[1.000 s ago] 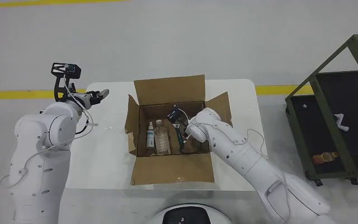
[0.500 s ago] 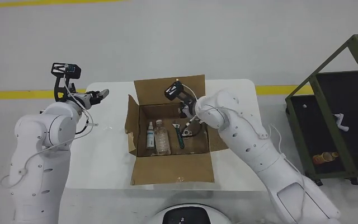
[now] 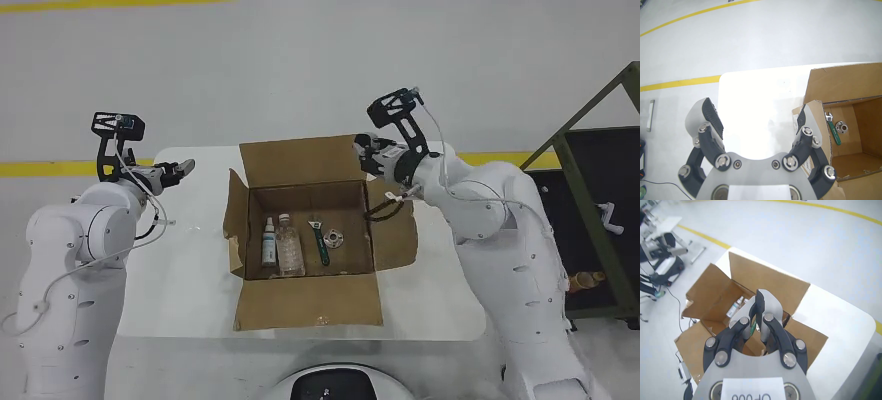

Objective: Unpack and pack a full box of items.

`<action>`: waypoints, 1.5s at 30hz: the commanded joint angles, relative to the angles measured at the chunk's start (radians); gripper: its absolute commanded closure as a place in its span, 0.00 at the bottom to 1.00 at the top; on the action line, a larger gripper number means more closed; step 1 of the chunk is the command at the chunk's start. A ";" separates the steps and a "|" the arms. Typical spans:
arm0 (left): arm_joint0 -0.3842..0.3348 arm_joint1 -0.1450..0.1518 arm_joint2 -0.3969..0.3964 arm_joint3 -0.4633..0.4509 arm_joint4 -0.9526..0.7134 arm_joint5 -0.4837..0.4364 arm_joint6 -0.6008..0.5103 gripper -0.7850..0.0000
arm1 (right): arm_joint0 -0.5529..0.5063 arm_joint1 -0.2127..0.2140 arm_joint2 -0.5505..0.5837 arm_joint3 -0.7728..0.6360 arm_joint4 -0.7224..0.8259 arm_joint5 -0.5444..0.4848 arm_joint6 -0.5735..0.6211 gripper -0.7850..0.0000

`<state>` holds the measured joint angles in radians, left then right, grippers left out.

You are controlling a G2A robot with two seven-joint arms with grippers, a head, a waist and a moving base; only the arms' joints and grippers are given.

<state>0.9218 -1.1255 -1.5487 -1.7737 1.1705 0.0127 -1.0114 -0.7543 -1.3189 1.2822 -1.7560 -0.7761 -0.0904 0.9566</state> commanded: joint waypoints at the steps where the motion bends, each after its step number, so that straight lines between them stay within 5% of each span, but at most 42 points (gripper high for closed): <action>1: 0.000 0.000 0.000 0.000 0.000 0.000 0.000 0.00 | -0.029 0.002 0.034 -0.027 0.044 0.001 -0.053 1.00; 7: 0.000 0.000 0.000 0.000 0.000 0.000 0.000 0.00 | -0.093 0.006 0.115 -0.057 0.221 0.064 -0.096 1.00; 15: 0.000 0.000 0.000 0.000 0.000 0.000 0.000 0.00 | -0.093 0.006 0.115 -0.057 0.221 0.064 -0.096 1.00; 20: 0.000 0.000 0.000 0.000 0.000 0.000 0.000 0.00 | -0.171 0.012 0.164 -0.118 0.180 0.014 -0.274 1.00; 35: 0.000 0.000 0.000 0.000 0.000 0.000 0.000 0.00 | -0.602 0.068 0.621 -0.242 0.212 -0.223 -0.261 1.00; 41: 0.000 0.000 0.000 0.000 0.000 0.000 0.000 0.00 | -0.743 0.064 0.586 -0.206 0.224 -0.235 -0.315 1.00; 45: 0.000 0.000 0.000 0.000 0.000 0.000 0.000 0.00 | -0.742 0.062 0.496 -0.169 0.210 -0.241 -0.332 1.00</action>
<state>0.9218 -1.1255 -1.5487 -1.7737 1.1705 0.0127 -1.0114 -1.5031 -1.2562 1.7989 -1.9348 -0.5663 -0.3318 0.6277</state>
